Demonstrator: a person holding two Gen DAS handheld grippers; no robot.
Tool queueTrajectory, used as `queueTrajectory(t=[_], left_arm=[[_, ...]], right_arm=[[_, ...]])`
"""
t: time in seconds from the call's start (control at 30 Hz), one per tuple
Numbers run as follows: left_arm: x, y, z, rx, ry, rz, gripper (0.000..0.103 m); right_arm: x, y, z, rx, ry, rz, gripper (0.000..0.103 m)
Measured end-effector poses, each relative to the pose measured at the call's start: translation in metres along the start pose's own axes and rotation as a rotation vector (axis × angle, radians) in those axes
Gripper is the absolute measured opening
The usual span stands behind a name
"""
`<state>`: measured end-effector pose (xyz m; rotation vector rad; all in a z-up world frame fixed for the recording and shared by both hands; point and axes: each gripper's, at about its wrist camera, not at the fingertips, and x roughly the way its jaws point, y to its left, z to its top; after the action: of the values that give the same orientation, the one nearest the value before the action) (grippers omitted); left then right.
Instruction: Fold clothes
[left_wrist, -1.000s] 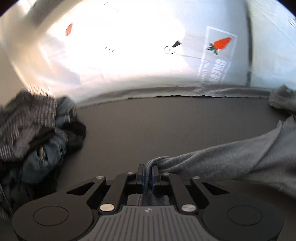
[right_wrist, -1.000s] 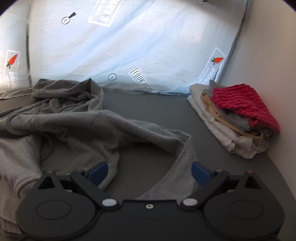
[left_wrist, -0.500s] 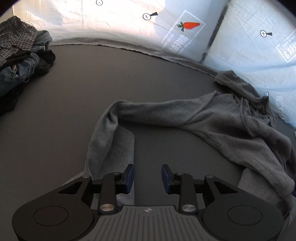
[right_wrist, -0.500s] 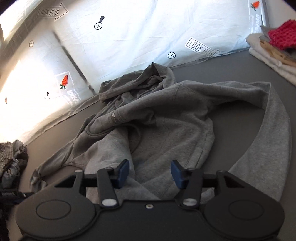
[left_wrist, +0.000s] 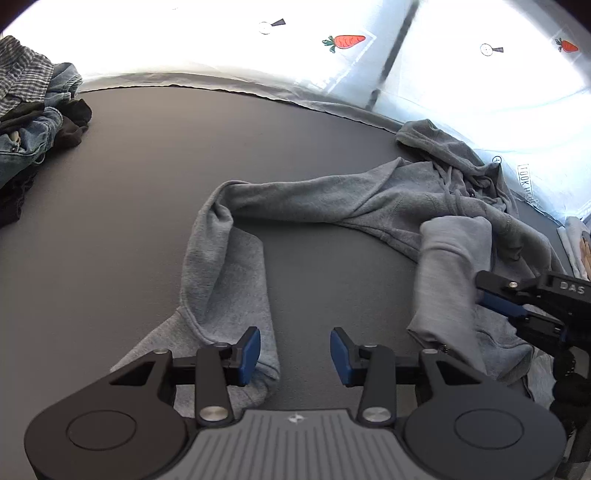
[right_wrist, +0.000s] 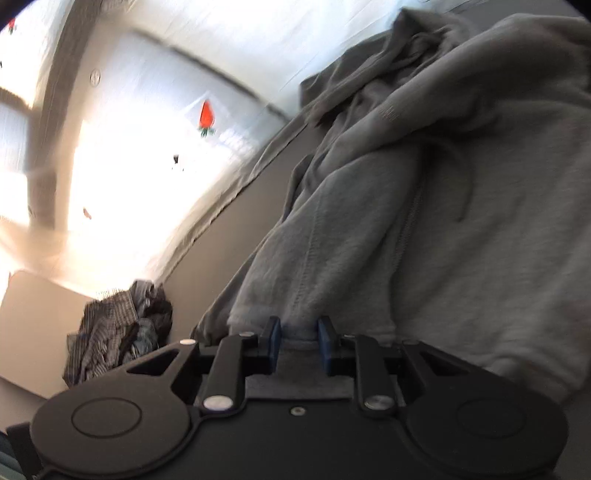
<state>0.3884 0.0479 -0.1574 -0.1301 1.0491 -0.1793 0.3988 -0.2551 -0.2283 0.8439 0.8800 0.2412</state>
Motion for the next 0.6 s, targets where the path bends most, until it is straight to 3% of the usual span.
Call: queueTrajectory(t=[0.07, 0.17, 0.27, 0.43, 0.47, 0.53, 0.6], left_arm=[[-0.003, 0.008, 0.001, -0.016, -0.004, 0.006, 0.046], [-0.007, 0.018, 0.002, -0.035, -0.021, 0.012, 0.053], [-0.005, 0.022, 0.003, -0.05, -0.024, 0.017, 0.055], [0.01, 0.009, 0.014, -0.002, -0.022, 0.013, 0.065], [0.015, 0.003, 0.019, 0.023, -0.026, 0.01, 0.067], [0.025, -0.013, 0.029, 0.073, -0.036, 0.001, 0.074], [0.039, -0.027, 0.04, 0.12, -0.046, -0.019, 0.08]], right_arm=[[0.029, 0.016, -0.008, -0.006, 0.087, 0.048, 0.018], [0.034, 0.033, -0.02, -0.053, 0.107, 0.033, 0.021], [0.004, 0.028, -0.022, -0.097, 0.007, -0.097, 0.03], [-0.07, -0.008, -0.019, -0.086, -0.254, -0.423, 0.051], [-0.081, -0.016, -0.018, -0.084, -0.283, -0.485, 0.052], [-0.097, -0.032, -0.017, -0.061, -0.301, -0.577, 0.069], [-0.102, -0.047, -0.016, -0.008, -0.276, -0.604, 0.071]])
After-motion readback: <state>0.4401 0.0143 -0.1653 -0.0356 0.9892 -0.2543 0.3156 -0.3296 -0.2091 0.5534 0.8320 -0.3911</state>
